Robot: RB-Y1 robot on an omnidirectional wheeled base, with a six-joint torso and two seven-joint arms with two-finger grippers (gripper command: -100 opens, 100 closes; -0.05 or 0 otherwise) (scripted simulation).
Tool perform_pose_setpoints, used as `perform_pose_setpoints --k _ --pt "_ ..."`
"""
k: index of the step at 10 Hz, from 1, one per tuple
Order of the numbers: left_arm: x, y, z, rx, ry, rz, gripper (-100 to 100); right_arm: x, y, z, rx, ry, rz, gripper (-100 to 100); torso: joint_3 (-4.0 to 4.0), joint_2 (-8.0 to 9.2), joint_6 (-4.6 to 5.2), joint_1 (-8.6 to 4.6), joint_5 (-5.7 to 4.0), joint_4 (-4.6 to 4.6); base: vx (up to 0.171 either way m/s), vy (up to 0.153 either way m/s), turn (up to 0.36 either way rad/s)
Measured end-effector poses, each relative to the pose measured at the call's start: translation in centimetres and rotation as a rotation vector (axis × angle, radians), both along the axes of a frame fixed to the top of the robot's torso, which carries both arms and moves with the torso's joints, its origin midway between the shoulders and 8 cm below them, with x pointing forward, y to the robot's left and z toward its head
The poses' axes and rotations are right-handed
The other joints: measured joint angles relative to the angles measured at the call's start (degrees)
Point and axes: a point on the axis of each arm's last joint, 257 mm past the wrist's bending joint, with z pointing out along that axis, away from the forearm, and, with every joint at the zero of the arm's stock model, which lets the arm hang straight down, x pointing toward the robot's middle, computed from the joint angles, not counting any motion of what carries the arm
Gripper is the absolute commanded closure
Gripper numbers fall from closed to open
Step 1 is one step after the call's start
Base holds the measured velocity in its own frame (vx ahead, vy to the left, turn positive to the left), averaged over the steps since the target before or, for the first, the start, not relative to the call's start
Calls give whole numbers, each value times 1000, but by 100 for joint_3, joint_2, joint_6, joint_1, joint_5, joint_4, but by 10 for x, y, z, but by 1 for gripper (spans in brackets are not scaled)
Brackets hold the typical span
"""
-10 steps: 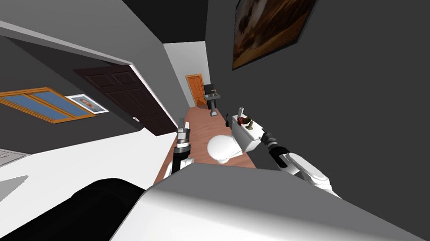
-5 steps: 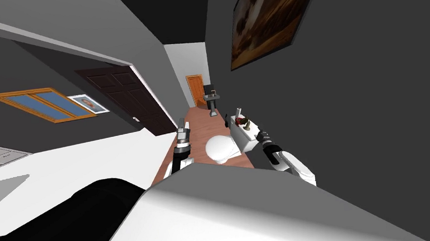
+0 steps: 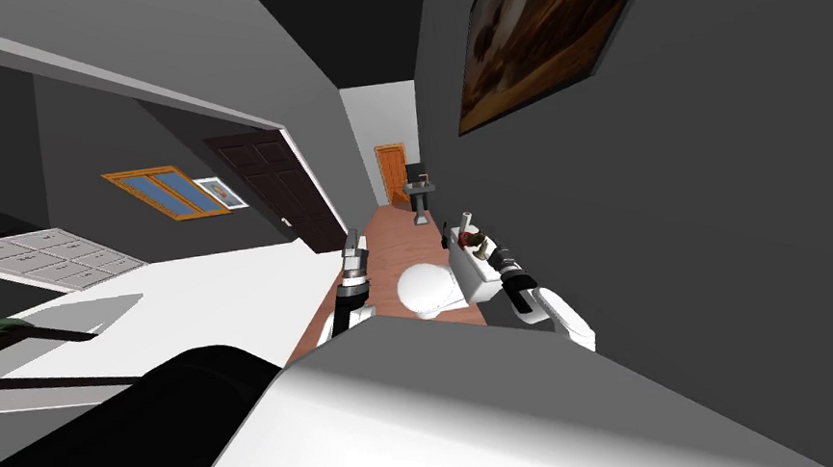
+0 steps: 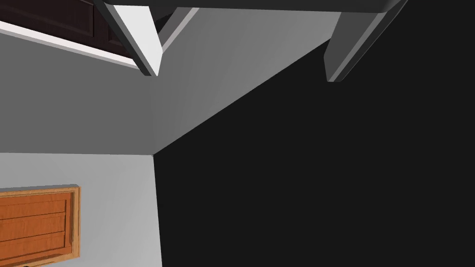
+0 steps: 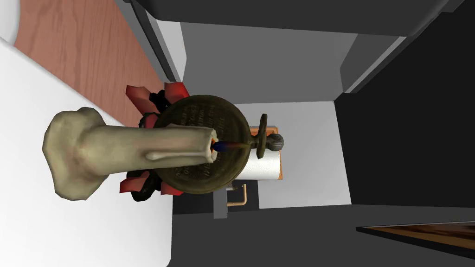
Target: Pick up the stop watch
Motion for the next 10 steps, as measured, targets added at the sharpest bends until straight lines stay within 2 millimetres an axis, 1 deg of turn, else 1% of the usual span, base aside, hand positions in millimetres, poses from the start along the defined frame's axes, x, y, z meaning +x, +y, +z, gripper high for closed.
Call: perform_pose_setpoints --k 1,2,3,4,6,7,10 --pt "0 0 0 0 0 0 0 -1 5 8 12 -17 14 -100 -2 -2 5 4 1 -1 108 -109 205" --pt "0 0 0 0 0 0 0 -2 11 18 23 -36 30 -100 -8 -15 2 13 3 -3 55 -51 52" --pt "0 0 0 0 0 0 0 -2 12 19 24 -39 33 0 -3 -3 7 34 6 -3 8 -10 -7" --pt "0 0 0 0 0 0 0 -2 12 19 24 -39 33 -100 5 11 6 50 10 1 34 18 66" --pt "0 0 0 0 0 0 0 0 1 27 18 -44 23 -100 0 1 5 69 15 0 44 25 37" --pt "0 0 0 0 0 0 0 1 0 27 19 -45 21 100 4 9 6 65 14 0 0 0 0" --pt "0 0 0 0 0 0 0 1 1 27 19 -45 21 100 11 21 6 60 13 3 0 0 0"
